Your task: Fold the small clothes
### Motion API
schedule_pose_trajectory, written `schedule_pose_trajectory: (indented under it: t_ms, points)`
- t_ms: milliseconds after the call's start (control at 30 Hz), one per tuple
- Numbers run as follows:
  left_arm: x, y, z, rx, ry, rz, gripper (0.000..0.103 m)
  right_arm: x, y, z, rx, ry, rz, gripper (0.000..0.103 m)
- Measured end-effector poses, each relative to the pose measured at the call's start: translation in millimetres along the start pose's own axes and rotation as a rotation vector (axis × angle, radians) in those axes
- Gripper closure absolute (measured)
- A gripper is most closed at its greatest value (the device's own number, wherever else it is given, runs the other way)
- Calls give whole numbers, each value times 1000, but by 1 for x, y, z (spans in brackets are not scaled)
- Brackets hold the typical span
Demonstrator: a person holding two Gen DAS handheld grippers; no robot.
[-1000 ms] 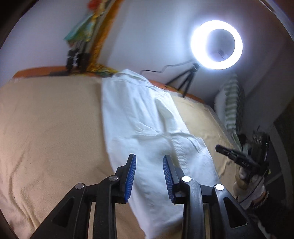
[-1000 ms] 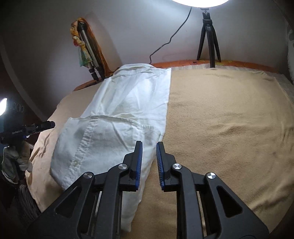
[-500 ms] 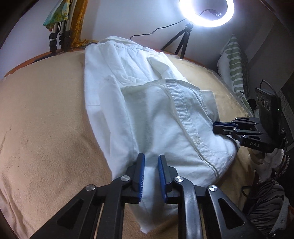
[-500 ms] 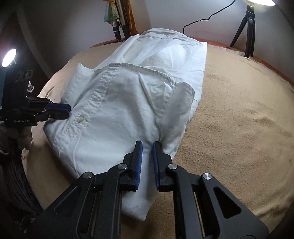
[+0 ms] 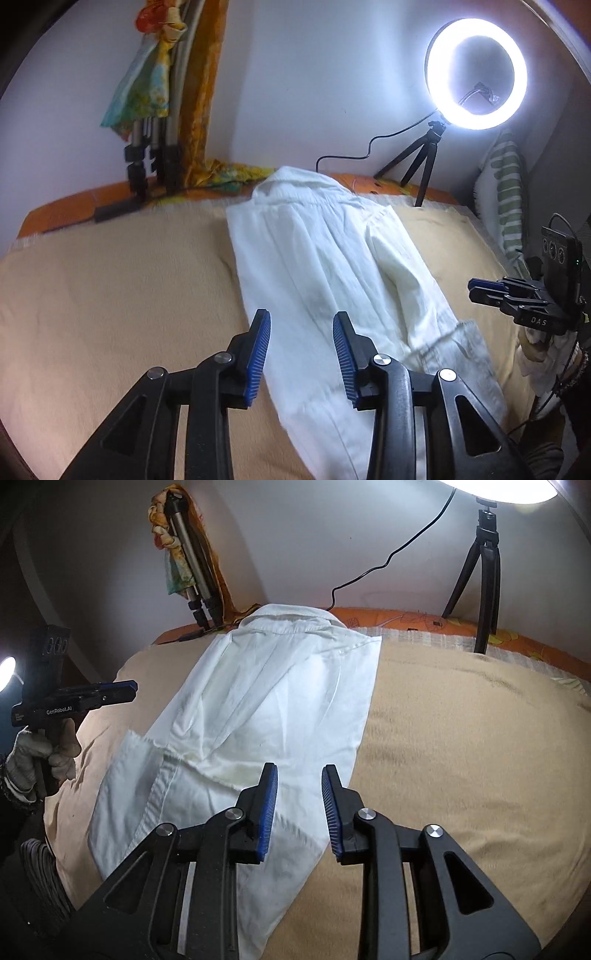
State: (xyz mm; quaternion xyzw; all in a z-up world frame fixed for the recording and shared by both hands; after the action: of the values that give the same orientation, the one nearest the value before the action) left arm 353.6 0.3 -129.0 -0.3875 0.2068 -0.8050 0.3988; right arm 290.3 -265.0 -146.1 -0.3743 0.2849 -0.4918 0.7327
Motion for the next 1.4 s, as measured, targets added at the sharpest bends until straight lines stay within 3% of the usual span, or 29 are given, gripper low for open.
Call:
schedule_pose_trajectory:
  t_ms: [233, 367, 567, 733, 1000, 1133, 1233, 1333, 1400]
  points:
    - [-1, 52, 4, -103, 90, 45, 68, -39, 54, 16, -79, -122, 91, 77]
    - [-9, 71, 6, -120, 92, 73, 68, -44, 87, 21, -117, -142, 37, 77]
    - [-19, 88, 14, -114, 121, 122, 67, -28, 112, 51, -92, -101, -52, 82]
    - [-20, 88, 20, -91, 143, 145, 66, -18, 108, 67, -59, -85, -63, 82]
    - [-20, 74, 28, -57, 210, 200, 60, 40, 81, 75, -23, 45, -31, 63]
    - [-19, 69, 33, -37, 228, 215, 59, 63, 82, 72, -37, 89, -37, 59]
    - [-22, 68, 37, -32, 224, 226, 52, 70, 85, 72, -45, 99, -35, 56]
    - [-26, 68, 41, -30, 218, 221, 34, 69, 93, 74, -56, 110, -21, 53]
    - [-35, 67, 43, -30, 164, 175, 29, 68, 99, 77, -64, 124, -5, 51]
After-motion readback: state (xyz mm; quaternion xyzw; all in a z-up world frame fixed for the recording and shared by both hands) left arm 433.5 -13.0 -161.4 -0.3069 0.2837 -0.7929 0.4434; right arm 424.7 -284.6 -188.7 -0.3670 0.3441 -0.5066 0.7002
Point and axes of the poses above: each gripper's, at about its wrist camera, not at the fingertips, and y roughly the way its jaws point, x to its right, z to its top, the point moved 6 cm from there along y, roughly the way its jaws point, and after that the axes turned 12 degrees about -z, right-handed, at the moved point
